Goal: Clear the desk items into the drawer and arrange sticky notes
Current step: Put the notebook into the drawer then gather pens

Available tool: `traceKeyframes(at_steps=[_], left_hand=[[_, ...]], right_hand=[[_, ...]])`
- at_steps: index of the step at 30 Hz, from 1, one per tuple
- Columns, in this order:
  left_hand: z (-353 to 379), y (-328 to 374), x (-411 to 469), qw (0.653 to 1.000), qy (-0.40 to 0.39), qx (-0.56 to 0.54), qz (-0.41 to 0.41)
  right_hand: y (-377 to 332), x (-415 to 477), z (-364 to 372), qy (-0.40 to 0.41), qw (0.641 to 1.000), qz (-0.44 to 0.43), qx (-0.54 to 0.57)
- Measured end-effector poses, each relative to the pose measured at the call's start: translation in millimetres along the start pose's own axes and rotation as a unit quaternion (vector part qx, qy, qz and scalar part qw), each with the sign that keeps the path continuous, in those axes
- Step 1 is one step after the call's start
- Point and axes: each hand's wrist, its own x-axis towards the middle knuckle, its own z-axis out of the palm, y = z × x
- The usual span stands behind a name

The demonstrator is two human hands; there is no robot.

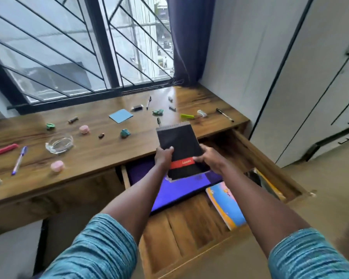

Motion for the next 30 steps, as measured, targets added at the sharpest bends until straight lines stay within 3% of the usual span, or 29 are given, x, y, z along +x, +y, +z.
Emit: traceKeyframes(at_steps=[4, 8, 16, 20, 25, 27, 30], left_hand=[[47.9, -71.4, 66.9, 0.994, -0.066, 0.065, -0.057], [71.6, -39.2, 3.9, 0.975, -0.172, 0.117, -0.08], [129.0, -21.3, 18.8, 0.888, -0.382, 0.18, -0.182], [168.8, -31.2, 36.4, 0.875, -0.377, 0.26, -0.159], [199.5, -50.8, 44.6, 0.87, -0.254, 0.423, -0.017], [205.1, -55.9, 46.6, 0.87, -0.239, 0.43, -0.005], [208.2, -59.2, 42.6, 0.864, -0.227, 0.449, -0.013]], right_hand=[[23.9, -11.9, -35.5, 0.039, 0.997, 0.057, -0.036], [42.7, -5.5, -72.7, 0.102, 0.989, 0.089, -0.059], [57.7, 43.4, -150.4, 0.14, 0.976, 0.142, -0.083], [60.2, 74.2, -179.6, 0.144, 0.973, 0.155, -0.097], [66.3, 97.0, -205.5, 0.061, 0.942, 0.208, -0.257], [64.1, 102.5, -210.1, -0.012, 0.917, 0.254, -0.307], [64.5, 107.9, -208.8, -0.098, 0.84, 0.264, -0.463]])
